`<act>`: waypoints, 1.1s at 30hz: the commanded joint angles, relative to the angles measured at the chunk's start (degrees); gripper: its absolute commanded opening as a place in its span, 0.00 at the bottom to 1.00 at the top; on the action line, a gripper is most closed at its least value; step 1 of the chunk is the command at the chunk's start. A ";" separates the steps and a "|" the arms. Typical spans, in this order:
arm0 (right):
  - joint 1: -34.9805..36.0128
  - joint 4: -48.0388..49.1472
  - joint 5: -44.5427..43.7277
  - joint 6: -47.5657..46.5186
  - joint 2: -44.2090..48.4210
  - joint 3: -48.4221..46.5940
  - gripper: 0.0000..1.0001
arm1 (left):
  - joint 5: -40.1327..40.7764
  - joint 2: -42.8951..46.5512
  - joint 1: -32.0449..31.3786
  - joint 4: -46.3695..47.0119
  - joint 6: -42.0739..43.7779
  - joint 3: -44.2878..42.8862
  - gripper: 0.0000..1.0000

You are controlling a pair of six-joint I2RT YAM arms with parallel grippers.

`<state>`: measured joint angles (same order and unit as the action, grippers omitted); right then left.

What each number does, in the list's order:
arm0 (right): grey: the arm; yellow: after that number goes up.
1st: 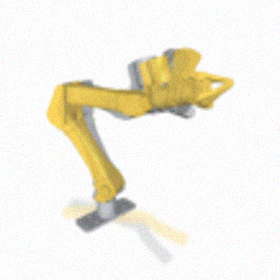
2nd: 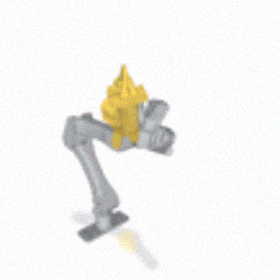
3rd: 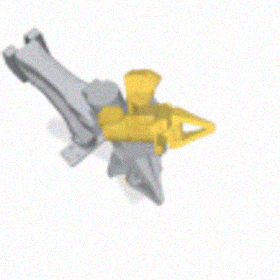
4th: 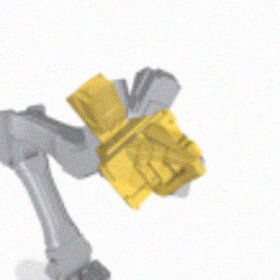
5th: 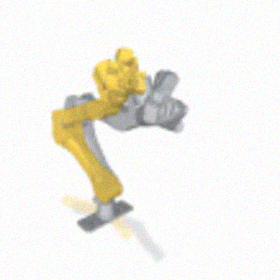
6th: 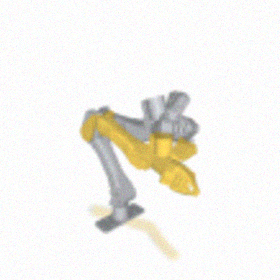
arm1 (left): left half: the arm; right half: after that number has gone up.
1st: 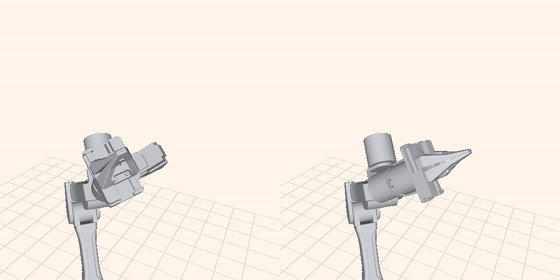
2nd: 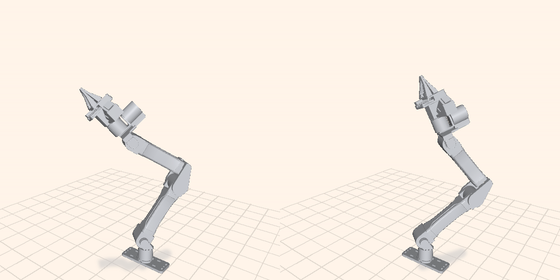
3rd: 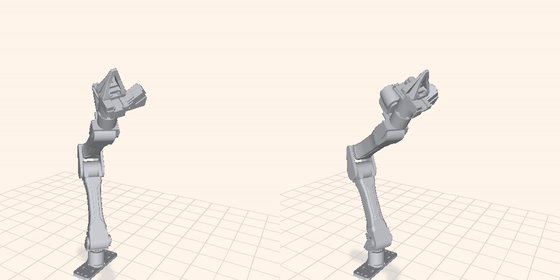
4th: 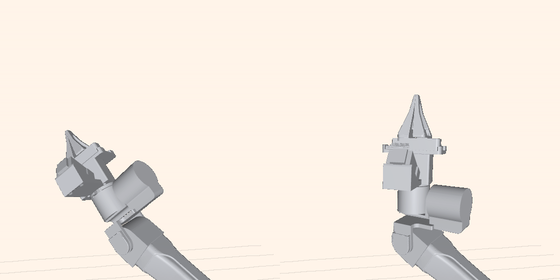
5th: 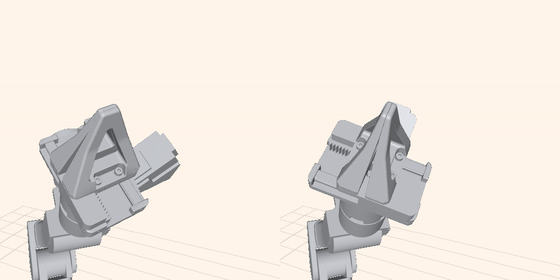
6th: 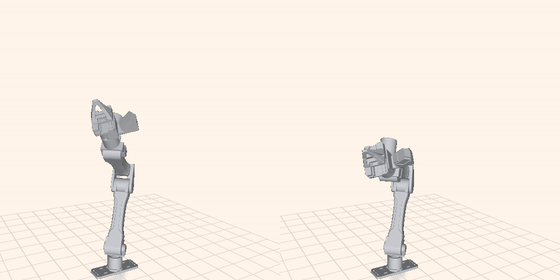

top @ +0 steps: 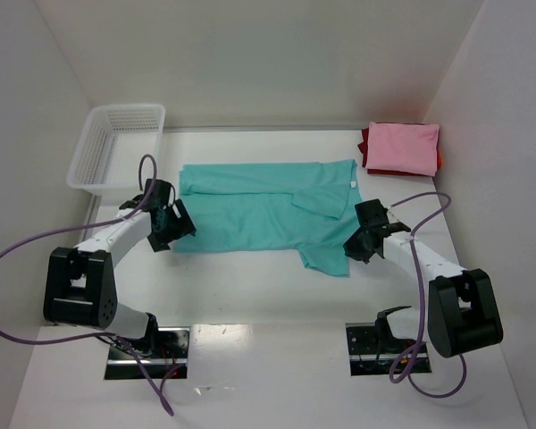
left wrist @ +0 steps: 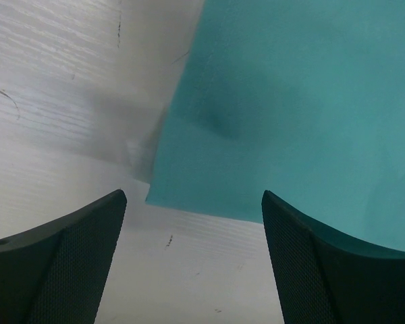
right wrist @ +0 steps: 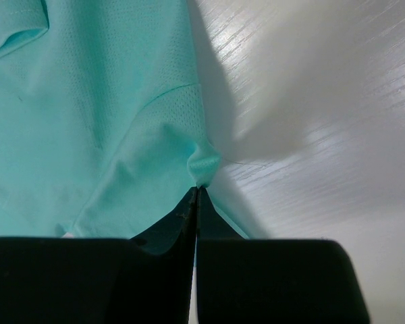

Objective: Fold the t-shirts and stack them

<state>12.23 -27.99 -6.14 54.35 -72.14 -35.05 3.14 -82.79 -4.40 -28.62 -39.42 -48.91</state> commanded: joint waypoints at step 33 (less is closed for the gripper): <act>0.52 1.27 -0.46 0.23 3.50 -2.31 0.03 | 2.05 -2.91 0.27 1.37 -2.06 3.12 0.48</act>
<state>12.23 -27.87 -5.34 54.37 -69.49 -35.16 4.44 -85.32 -4.40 -27.07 -40.93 -46.38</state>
